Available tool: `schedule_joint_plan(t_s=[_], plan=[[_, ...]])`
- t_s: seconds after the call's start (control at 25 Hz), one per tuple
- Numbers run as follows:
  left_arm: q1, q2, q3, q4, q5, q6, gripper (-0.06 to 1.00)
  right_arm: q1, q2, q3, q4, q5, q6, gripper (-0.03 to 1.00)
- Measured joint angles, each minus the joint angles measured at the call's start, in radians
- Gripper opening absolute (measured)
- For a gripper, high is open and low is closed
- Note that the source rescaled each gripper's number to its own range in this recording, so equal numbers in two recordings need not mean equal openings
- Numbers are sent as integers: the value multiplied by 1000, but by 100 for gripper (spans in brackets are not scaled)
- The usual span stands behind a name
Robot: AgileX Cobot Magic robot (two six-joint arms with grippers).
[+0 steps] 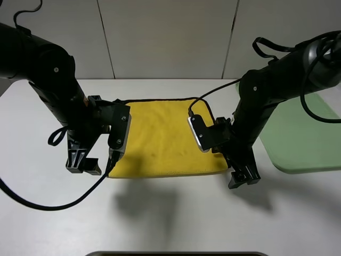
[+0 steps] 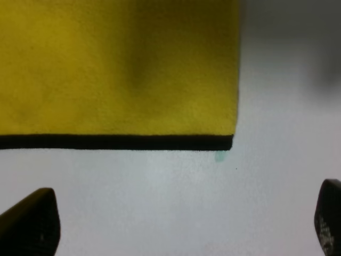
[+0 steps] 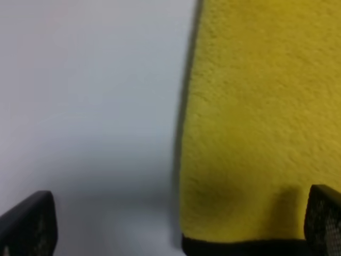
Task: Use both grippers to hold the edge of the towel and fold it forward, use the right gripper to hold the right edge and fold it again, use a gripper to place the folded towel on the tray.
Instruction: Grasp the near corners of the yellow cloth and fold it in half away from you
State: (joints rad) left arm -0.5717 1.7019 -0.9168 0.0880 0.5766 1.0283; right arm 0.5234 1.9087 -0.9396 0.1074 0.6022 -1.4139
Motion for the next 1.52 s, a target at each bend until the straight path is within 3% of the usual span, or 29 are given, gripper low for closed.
schedule_joint_plan(t_s=[0.32, 0.64, 1.52], plan=[[-4, 0, 0, 0, -20, 0, 95, 0, 40, 0, 0, -22, -5, 100], [-92, 16, 0, -6, -97, 17, 95, 0, 52, 0, 1, -29, -5, 100], [-94, 143, 0, -29, -187, -29, 92, 0, 52, 0, 13, -30, -24, 100]])
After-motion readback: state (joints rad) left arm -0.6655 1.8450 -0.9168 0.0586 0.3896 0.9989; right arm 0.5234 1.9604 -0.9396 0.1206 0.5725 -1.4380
